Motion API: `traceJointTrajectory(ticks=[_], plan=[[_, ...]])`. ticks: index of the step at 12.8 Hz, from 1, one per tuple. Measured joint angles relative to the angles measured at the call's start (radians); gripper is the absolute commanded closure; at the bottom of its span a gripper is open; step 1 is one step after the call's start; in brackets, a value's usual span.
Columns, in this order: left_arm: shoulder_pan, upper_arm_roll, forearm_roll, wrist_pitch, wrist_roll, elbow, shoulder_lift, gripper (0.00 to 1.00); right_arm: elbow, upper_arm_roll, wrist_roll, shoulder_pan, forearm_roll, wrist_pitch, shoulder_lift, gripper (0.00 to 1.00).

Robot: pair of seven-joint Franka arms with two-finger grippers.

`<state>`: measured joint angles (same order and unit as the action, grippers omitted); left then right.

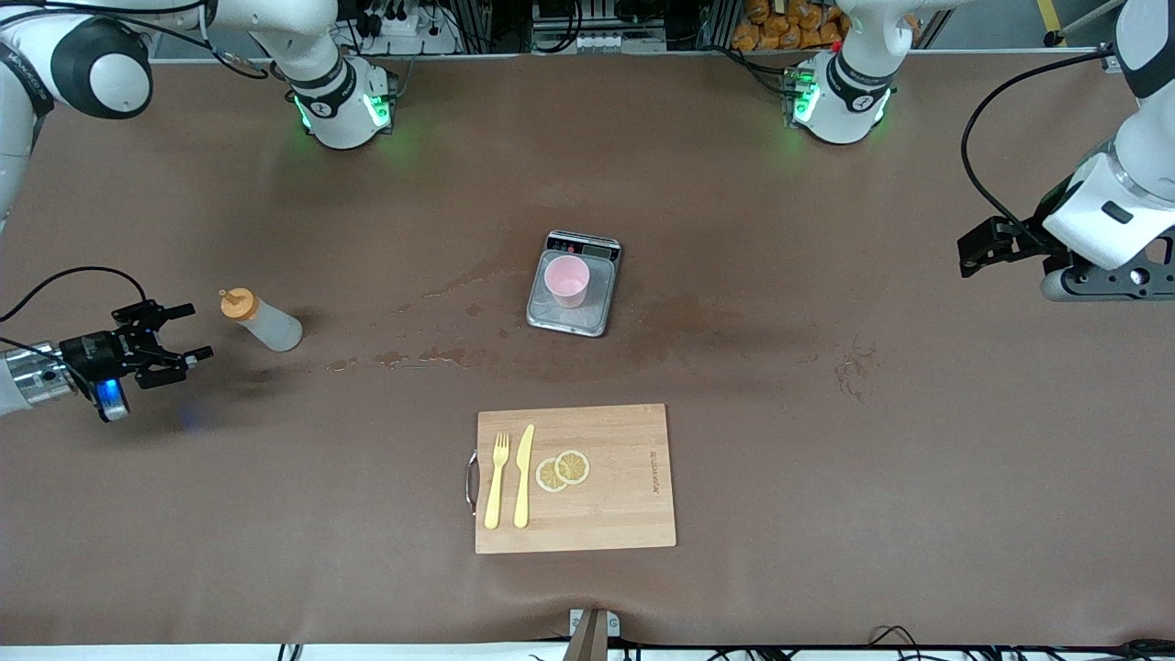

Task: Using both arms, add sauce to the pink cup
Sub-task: 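Open the right gripper and withdraw it from the bottle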

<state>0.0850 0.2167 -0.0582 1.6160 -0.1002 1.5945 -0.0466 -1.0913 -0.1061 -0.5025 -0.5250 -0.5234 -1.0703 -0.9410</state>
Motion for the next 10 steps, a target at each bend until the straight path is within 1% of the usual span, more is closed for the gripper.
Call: traceJointTrajectory(ticks=[4, 6, 10], plan=[[0.0, 0.0, 0.0, 0.0, 0.0, 0.0, 0.0, 0.0, 0.014, -0.053, -0.001, 0.007, 0.0, 0.023, 0.074, 0.0], [0.0, 0.0, 0.0, 0.0, 0.0, 0.0, 0.0, 0.0, 0.023, -0.069, -0.001, 0.021, 0.0, 0.048, 0.107, 0.0], [0.0, 0.0, 0.0, 0.0, 0.0, 0.0, 0.0, 0.0, 0.058, -0.138, -0.001, 0.039, 0.001, 0.059, 0.136, 0.0]])
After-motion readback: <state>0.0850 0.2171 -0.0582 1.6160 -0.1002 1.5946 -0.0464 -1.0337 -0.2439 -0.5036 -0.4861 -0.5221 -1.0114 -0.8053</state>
